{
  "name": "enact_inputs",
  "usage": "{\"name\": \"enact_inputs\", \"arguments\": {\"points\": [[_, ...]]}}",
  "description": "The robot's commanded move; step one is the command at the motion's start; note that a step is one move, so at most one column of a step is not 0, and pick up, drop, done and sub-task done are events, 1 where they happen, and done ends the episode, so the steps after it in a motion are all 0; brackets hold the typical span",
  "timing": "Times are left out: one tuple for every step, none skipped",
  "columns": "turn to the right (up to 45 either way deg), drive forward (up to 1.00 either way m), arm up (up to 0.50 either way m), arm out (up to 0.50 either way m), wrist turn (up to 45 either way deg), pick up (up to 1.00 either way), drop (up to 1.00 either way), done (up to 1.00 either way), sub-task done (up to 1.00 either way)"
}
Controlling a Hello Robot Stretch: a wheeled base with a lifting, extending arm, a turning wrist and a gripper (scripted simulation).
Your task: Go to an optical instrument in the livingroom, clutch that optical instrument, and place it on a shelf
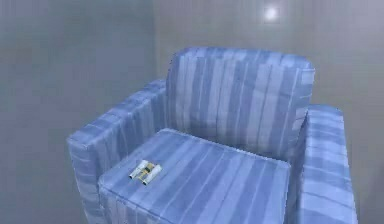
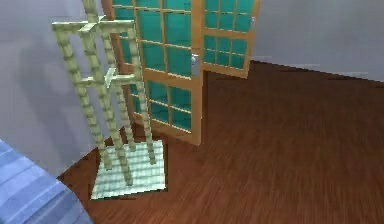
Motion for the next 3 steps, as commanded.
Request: {"name": "enact_inputs", "arguments": {"points": [[-45.0, 0.00, 0.00, 0.00, 0.0, 0.00, 0.00, 0.00, 0.00], [-45.0, 0.00, 0.00, 0.00, 0.0, 0.00, 0.00, 0.00, 0.00], [-12.0, 0.00, 0.00, 0.00, 0.0, 0.00, 0.00, 0.00, 0.00]]}}
